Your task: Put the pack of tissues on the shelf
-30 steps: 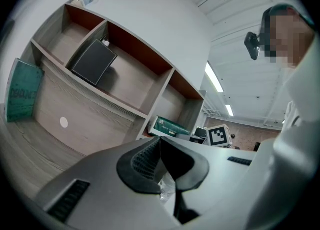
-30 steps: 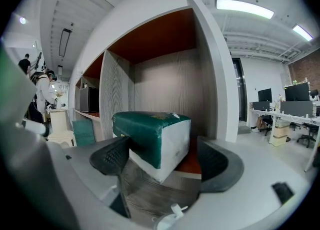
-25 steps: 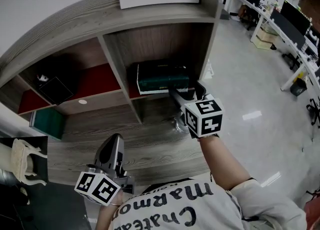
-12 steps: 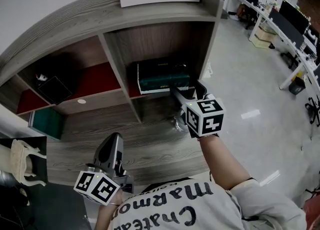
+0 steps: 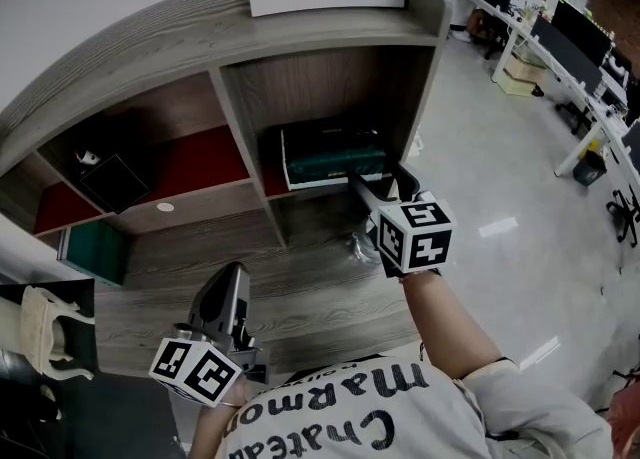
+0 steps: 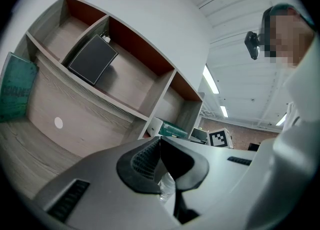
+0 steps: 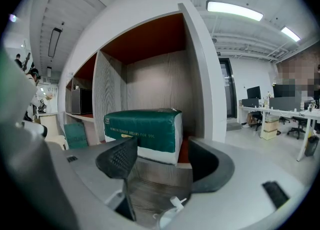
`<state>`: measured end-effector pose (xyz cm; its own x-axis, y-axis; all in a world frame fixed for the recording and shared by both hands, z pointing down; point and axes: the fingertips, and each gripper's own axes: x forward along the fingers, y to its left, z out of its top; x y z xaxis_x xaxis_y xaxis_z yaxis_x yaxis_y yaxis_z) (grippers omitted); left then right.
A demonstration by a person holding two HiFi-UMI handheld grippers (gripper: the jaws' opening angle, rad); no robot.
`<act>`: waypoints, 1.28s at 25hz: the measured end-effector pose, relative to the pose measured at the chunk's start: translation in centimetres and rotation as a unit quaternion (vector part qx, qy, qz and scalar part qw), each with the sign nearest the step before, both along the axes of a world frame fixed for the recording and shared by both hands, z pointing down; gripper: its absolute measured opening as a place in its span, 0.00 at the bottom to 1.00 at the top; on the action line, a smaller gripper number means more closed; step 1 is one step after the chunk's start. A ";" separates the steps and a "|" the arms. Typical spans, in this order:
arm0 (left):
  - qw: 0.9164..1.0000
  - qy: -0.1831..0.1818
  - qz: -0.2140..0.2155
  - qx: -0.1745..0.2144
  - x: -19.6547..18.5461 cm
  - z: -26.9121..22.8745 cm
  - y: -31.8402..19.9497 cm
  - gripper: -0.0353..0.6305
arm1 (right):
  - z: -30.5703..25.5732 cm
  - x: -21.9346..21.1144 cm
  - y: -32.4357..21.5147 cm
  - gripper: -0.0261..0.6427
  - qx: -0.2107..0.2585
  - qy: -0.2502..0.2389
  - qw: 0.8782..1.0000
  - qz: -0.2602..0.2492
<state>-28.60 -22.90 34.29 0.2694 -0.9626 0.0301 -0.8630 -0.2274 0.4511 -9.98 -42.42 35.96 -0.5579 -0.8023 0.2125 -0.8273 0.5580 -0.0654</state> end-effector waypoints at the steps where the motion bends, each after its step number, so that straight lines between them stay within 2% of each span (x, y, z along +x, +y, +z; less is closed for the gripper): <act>1: 1.000 0.000 0.003 0.001 -0.1 -0.1 0.0 0.08 | 0.1 0.0 0.0 0.52 -0.001 0.000 1.000 0.003; 19: 0.999 -0.006 0.034 0.021 -3.8 -0.8 1.1 0.08 | 0.6 0.5 0.4 0.49 -0.009 -0.025 0.997 0.072; 25: 0.999 -0.003 0.043 0.021 -3.7 -0.4 1.0 0.08 | 1.2 0.7 0.6 0.44 -0.011 -0.015 0.997 0.075; 32: 0.999 0.004 0.047 0.014 -2.4 0.1 0.9 0.08 | 1.2 0.9 1.2 0.44 -0.014 -0.009 0.998 0.061</act>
